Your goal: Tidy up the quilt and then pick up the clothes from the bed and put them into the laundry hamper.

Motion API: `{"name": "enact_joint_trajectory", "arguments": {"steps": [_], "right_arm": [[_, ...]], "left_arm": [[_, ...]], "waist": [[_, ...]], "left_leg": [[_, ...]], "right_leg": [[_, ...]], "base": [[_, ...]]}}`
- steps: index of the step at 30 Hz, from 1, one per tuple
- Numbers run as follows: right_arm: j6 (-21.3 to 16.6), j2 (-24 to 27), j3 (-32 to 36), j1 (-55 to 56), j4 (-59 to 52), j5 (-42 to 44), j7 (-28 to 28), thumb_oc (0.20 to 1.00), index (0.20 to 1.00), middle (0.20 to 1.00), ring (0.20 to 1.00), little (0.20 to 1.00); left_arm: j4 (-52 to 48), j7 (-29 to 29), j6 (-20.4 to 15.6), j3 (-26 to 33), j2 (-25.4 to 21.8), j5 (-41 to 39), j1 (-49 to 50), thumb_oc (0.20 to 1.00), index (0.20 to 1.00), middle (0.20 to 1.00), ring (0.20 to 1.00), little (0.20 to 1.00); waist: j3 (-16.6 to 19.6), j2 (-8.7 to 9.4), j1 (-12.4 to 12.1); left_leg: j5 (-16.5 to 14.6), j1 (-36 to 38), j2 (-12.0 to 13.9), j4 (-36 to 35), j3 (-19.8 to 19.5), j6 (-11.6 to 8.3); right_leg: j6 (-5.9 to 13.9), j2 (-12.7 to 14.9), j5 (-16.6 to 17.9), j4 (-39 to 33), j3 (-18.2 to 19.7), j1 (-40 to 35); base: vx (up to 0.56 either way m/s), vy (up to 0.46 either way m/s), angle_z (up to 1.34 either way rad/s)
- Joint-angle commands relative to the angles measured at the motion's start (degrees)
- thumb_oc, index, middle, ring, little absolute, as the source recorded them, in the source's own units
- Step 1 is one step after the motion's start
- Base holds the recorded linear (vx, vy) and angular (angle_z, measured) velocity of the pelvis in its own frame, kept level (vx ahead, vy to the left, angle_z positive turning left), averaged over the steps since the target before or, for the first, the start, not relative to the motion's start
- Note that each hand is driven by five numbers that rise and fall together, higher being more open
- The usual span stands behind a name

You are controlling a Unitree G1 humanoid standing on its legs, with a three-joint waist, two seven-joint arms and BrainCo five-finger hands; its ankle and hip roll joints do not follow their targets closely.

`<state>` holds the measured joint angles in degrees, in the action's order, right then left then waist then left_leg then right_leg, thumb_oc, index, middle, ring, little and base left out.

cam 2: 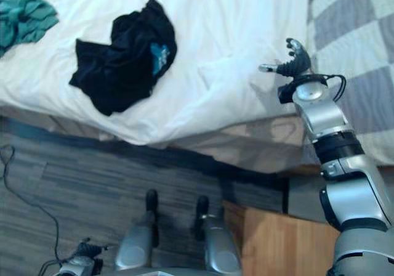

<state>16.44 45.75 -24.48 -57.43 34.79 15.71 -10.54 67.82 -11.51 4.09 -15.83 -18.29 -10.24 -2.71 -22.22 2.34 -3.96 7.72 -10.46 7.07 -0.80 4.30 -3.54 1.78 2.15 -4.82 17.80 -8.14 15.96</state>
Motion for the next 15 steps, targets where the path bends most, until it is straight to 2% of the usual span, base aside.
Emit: {"name": "enact_joint_trajectory", "arguments": {"steps": [1,7,8,9,12,15], "right_arm": [[-1.73,0.65,-0.42,-5.01,-1.01,-4.65,0.71,1.0,1.0,1.0,1.0,1.0],[-1.94,-3.96,-5.61,-6.99,4.11,-12.37,3.63,1.0,1.0,1.0,1.0,1.0],[-0.46,-6.47,-7.93,-6.82,5.28,-16.27,5.29,0.507,0.507,0.507,0.507,0.507],[0.43,-7.26,-9.0,-6.73,5.7,-18.02,6.0,0.2,0.2,0.2,0.2,0.2],[2.32,-9.57,-12.2,-6.61,7.47,-20.06,5.73,0.2,0.2,0.2,0.2,0.2],[4.98,-11.43,-13.66,-6.67,9.48,-17.55,2.7,0.2,0.2,0.2,0.2,0.2]], "left_arm": [[-0.31,0.59,-0.62,0.46,-3.62,1.48,-0.28,1.0,1.0,1.0,1.0,1.0],[0.02,1.53,-0.79,0.04,-3.79,2.17,-2.65,1.0,1.0,1.0,1.0,1.0],[0.19,1.33,-0.66,-0.15,-3.56,2.58,-3.62,1.0,1.0,1.0,1.0,1.0],[0.19,1.24,-0.47,-0.15,-3.48,2.68,-4.01,1.0,1.0,1.0,1.0,1.0],[0.3,1.2,-0.42,-0.37,-3.29,3.56,-4.91,1.0,1.0,1.0,1.0,1.0],[-0.03,0.96,-0.76,-1.15,-3.06,4.83,-5.1,1.0,1.0,1.0,1.0,1.0]], "waist": [[-1.83,3.96,-1.01],[-2.54,3.9,-2.49],[-2.69,4.01,-2.96],[-2.77,4.04,-3.13],[-3.11,3.88,-3.75],[-3.47,3.27,-4.25]], "left_leg": [[-7.32,1.76,-0.47,3.09,0.17,0.45],[-7.13,0.85,-1.01,3.18,-0.88,0.43],[-7.15,0.56,-1.25,3.43,-1.12,0.5],[-7.16,0.47,-1.29,3.53,-1.23,0.54],[-7.14,0.18,-1.51,3.81,-1.53,0.66],[-7.03,0.2,-1.97,3.46,-1.79,0.66]], "right_leg": [[5.14,2.73,8.33,-18.64,0.39,-9.74],[4.77,2.69,7.85,-18.44,-0.81,-9.75],[4.56,2.59,7.69,-18.3,-1.07,-9.84],[4.49,2.55,7.66,-18.27,-1.14,-9.9],[4.28,2.5,7.59,-18.24,-1.35,-10.13],[4.27,2.57,7.59,-18.43,-1.4,-10.32]], "base": [[-0.01,0.028,0.23],[0.0,0.01,0.13],[0.01,-0.013,0.05],[0.02,-0.02,0.07],[0.01,-0.02,0.07],[0.0,0.0,0.0]]}}
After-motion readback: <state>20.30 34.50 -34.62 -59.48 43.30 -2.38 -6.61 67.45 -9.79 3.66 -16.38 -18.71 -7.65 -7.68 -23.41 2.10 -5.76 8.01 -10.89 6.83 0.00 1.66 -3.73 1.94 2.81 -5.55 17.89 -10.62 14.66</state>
